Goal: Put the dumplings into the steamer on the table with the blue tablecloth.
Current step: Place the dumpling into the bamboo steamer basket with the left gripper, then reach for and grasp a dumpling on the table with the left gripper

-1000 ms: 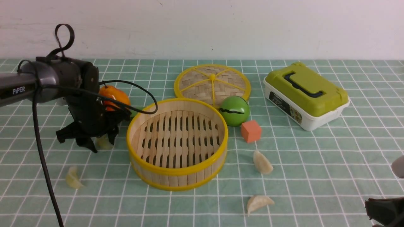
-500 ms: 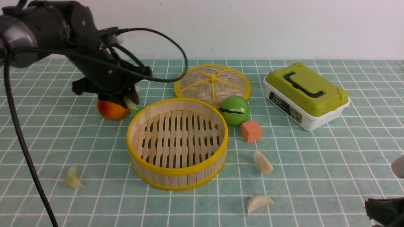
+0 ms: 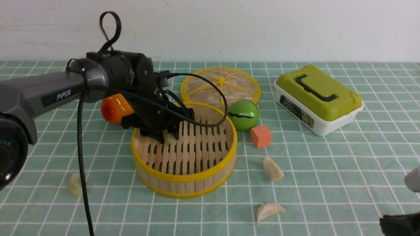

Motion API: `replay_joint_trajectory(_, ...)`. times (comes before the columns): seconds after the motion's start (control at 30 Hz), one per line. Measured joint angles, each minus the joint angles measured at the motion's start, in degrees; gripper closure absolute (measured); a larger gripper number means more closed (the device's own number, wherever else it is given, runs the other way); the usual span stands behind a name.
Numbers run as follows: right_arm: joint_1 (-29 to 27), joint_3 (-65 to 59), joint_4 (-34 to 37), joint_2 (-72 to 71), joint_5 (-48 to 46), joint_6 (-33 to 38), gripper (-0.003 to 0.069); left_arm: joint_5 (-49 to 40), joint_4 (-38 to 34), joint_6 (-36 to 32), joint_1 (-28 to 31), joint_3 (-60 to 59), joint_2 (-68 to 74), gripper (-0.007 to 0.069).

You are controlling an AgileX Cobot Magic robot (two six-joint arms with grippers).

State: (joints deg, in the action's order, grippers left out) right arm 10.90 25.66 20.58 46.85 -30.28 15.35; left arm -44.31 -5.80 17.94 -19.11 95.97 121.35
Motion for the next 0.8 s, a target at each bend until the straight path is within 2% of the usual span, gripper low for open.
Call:
replay_joint_trajectory(0.07,0.0,0.0,-0.1,0.0,0.0,0.0,0.0638,-2.7,-0.2,0.3,0.0,-0.1,-1.3,0.0223)
replay_joint_trajectory(0.2,0.0,-0.3,-0.1,0.0,0.0,0.0,0.0636,-6.5,2.2,1.3,0.0,-0.5,-8.2,0.0211)
replay_joint_trajectory(0.33,0.0,-0.4,-0.1,0.0,0.2,0.0,0.0631,-11.3,8.1,2.8,0.0,-3.3,-19.8,0.0209)
replay_joint_trajectory(0.43,0.0,-0.4,0.1,0.0,1.1,0.0,0.0627,-12.1,14.2,7.4,0.1,-11.7,-27.9,0.0209)
replay_joint_trajectory(0.5,0.0,-0.4,0.2,0.0,1.8,0.0,0.0626,-10.5,16.6,12.3,0.8,-18.8,-30.8,0.0209)
replay_joint_trajectory(0.57,0.0,-0.4,0.2,0.0,1.8,0.0,0.0624,-4.9,18.7,19.2,3.1,-27.6,-32.3,0.0209)
replay_joint_trajectory(0.63,0.0,-0.4,0.2,0.0,1.8,0.0,0.0621,-1.0,19.2,23.1,5.3,-32.6,-32.1,0.0209)
replay_joint_trajectory(0.7,0.0,-0.4,0.4,0.0,1.8,0.0,0.0618,2.4,19.2,26.4,8.2,-36.5,-31.2,0.0209)
replay_joint_trajectory(0.8,0.0,-0.4,0.4,0.0,1.8,0.0,0.0618,5.4,19.2,27.4,11.7,-38.1,-29.2,0.0209)
